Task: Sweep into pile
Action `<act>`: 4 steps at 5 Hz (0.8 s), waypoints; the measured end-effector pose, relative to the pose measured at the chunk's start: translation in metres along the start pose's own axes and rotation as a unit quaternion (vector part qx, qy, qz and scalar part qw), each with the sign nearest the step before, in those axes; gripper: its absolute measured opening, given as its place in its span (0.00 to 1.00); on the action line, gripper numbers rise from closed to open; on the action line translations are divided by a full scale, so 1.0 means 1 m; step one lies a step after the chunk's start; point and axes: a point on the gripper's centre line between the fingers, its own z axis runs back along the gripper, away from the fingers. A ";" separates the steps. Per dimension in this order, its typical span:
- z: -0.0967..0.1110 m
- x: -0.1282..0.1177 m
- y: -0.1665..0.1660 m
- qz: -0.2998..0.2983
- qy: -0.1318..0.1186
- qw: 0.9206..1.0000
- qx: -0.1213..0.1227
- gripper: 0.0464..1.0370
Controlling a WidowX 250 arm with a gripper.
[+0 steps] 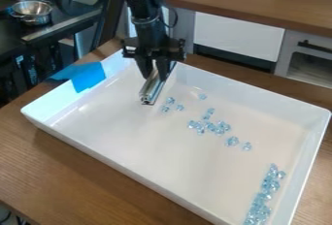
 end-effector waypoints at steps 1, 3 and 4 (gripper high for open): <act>-0.003 -0.005 0.008 -0.004 0.008 1.000 0.014 0.29; -0.011 -0.014 0.023 0.001 0.015 0.999 0.044 0.29; -0.027 -0.018 0.017 -0.008 0.014 0.998 0.062 0.29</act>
